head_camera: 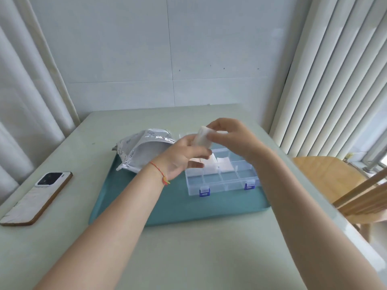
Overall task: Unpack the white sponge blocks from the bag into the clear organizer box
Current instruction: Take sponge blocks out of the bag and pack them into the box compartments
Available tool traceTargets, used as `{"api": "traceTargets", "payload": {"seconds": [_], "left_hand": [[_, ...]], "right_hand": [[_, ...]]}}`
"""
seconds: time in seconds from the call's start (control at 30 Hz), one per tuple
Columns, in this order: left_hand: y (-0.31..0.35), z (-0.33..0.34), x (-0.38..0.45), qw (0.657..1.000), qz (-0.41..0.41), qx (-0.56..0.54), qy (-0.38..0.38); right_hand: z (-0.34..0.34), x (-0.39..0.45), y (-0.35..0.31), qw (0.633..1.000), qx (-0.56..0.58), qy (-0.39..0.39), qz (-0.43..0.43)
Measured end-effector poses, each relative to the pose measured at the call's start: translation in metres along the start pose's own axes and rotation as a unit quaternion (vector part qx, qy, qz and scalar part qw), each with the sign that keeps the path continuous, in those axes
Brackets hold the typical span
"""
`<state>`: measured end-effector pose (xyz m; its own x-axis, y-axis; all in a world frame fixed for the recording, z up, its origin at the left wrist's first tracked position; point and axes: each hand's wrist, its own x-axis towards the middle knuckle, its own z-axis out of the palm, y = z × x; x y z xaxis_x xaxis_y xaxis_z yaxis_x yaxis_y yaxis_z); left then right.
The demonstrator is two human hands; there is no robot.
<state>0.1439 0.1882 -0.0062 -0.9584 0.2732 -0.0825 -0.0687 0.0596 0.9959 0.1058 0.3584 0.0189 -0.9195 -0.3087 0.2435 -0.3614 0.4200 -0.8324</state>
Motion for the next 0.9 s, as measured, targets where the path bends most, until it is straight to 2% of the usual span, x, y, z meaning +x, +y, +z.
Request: {"api": "traceTargets", "payload": {"seconds": [0.07, 0.1, 0.17, 0.23, 0.37, 0.5, 0.63, 0.77, 0.9], "left_hand": [[-0.003, 0.008, 0.009, 0.977, 0.022, 0.190, 0.094], [-0.005, 0.013, 0.012, 0.950, 0.025, 0.295, 0.095], [-0.011, 0.021, 0.017, 0.883, 0.008, 0.467, 0.042], [-0.017, 0.025, 0.023, 0.839, -0.013, 0.545, 0.000], [-0.020, 0.021, 0.033, 0.830, -0.031, 0.556, -0.030], [-0.011, 0.016, 0.035, 0.816, -0.038, 0.575, -0.052], [-0.008, 0.017, 0.036, 0.808, -0.043, 0.585, -0.054], [-0.006, 0.021, 0.037, 0.804, -0.043, 0.591, -0.053], [-0.008, 0.022, 0.037, 0.803, -0.035, 0.592, -0.052]], "right_hand": [[-0.016, 0.006, 0.012, 0.997, -0.044, 0.054, 0.014], [-0.023, 0.008, 0.019, 0.996, -0.068, 0.058, 0.024], [-0.030, 0.010, 0.034, 0.993, -0.102, 0.032, 0.045], [-0.031, 0.013, 0.047, 0.990, -0.127, 0.011, 0.063], [-0.028, 0.018, 0.065, 0.986, -0.148, -0.008, 0.073], [-0.021, 0.019, 0.070, 0.982, -0.147, -0.062, 0.103], [-0.019, 0.023, 0.072, 0.979, -0.146, -0.069, 0.127], [-0.017, 0.022, 0.073, 0.967, -0.190, -0.102, 0.136], [-0.009, 0.018, 0.074, 0.962, -0.241, -0.073, 0.105]]}}
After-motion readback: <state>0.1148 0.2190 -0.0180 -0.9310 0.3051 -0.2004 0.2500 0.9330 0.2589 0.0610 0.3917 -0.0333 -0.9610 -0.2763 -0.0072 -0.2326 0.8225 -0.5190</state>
